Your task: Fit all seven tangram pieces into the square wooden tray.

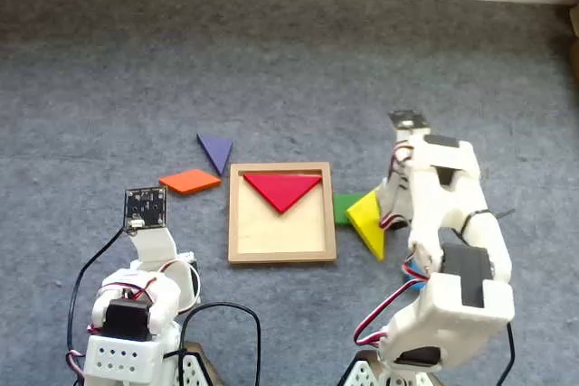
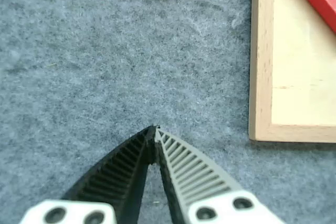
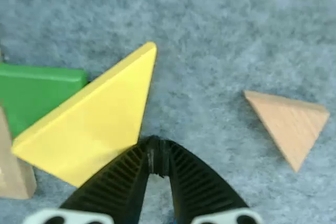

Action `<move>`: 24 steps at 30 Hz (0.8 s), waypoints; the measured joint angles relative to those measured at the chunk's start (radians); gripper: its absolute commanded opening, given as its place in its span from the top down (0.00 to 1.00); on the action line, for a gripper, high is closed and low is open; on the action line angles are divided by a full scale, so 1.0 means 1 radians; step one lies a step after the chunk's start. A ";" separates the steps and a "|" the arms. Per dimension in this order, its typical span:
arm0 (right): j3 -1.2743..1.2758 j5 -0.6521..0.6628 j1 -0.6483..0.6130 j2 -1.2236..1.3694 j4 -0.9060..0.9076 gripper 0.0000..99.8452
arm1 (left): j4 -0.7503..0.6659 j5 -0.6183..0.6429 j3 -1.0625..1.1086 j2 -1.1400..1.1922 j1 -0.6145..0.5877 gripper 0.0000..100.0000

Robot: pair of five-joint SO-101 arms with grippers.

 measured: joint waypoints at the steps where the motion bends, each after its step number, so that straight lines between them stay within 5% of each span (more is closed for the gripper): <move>1: 0.000 0.000 -0.021 0.000 0.014 0.99 | 0.000 0.000 0.000 0.000 0.000 0.99; 16: -0.003 -0.104 -0.325 -0.172 0.095 0.99 | 0.000 0.000 0.000 0.000 0.000 0.99; 24: -0.003 -0.104 -0.318 -0.213 0.095 0.99 | 0.000 0.000 0.000 0.000 0.000 0.99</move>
